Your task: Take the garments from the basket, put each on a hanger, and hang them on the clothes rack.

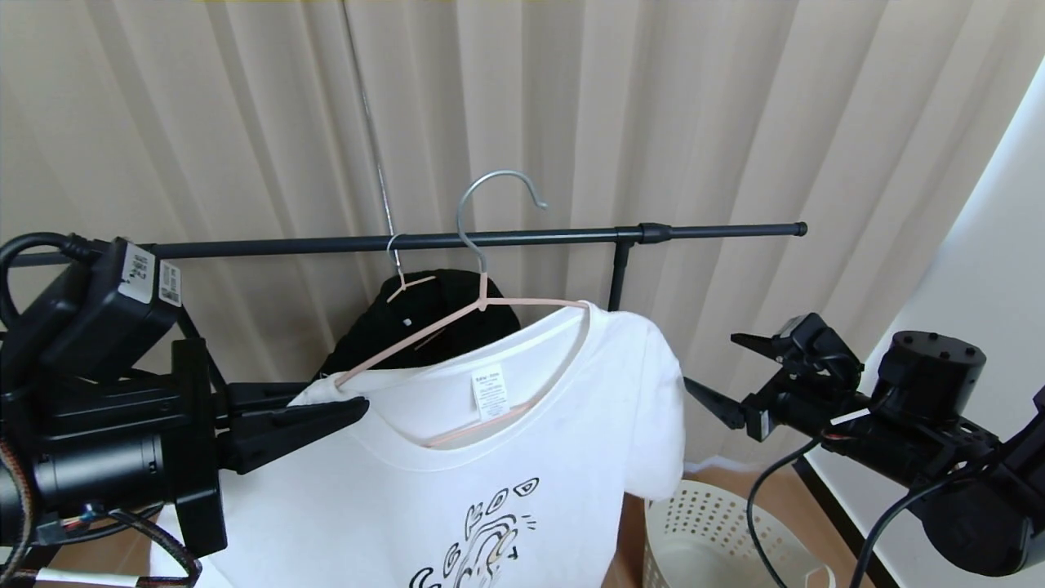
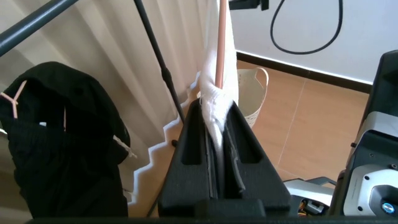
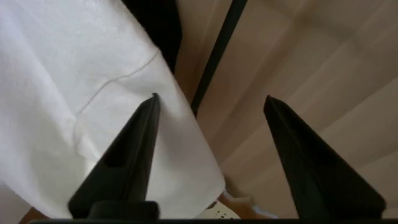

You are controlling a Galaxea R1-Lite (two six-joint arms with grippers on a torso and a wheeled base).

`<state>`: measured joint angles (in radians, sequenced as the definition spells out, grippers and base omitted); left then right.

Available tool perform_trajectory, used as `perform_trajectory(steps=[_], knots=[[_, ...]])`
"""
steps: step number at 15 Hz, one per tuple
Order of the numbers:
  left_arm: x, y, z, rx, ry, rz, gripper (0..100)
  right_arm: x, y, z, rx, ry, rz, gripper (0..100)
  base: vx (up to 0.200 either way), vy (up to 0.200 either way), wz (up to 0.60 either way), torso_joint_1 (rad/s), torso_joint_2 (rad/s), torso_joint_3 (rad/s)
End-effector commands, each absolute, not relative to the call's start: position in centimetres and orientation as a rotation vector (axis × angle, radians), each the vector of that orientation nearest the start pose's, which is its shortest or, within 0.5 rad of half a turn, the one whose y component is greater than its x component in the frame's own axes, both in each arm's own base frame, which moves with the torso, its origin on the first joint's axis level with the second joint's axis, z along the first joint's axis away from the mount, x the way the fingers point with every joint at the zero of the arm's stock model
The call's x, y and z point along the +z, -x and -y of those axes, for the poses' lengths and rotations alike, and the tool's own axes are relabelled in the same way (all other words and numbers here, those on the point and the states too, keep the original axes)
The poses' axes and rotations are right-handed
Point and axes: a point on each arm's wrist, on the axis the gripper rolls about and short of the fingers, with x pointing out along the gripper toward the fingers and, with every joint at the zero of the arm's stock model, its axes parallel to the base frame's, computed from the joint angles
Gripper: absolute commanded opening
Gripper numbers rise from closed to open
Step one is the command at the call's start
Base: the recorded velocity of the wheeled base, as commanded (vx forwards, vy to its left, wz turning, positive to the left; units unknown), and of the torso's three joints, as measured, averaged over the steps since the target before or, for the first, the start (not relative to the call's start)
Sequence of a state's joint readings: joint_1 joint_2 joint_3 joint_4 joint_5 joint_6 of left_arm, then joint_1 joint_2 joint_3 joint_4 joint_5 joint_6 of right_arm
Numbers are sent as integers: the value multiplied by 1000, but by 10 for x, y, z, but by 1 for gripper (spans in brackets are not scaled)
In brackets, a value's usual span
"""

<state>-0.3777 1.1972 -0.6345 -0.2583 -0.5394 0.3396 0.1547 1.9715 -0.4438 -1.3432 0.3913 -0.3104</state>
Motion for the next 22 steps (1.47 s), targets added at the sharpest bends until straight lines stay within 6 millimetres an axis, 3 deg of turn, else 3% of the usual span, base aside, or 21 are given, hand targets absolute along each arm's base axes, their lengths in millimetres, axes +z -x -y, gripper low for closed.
perform_trajectory(steps=[1, 8, 14, 22], knots=[[217, -162, 76, -952, -275, -181, 0, 94, -289, -55, 578, 282, -77, 100, 0, 0, 0, 0, 0, 0], [207, -182, 71, -891, -232, -244, 0, 118, -274, -66, 615, 277, 3, 100, 0, 0, 0, 0, 0, 0], [195, -207, 78, -764, -200, -297, 0, 134, -265, -72, 628, 261, 53, 100, 0, 0, 0, 0, 0, 0], [192, -223, 87, -645, -154, -354, 0, 158, -253, -75, 627, 194, 77, 100, 0, 0, 0, 0, 0, 0]])
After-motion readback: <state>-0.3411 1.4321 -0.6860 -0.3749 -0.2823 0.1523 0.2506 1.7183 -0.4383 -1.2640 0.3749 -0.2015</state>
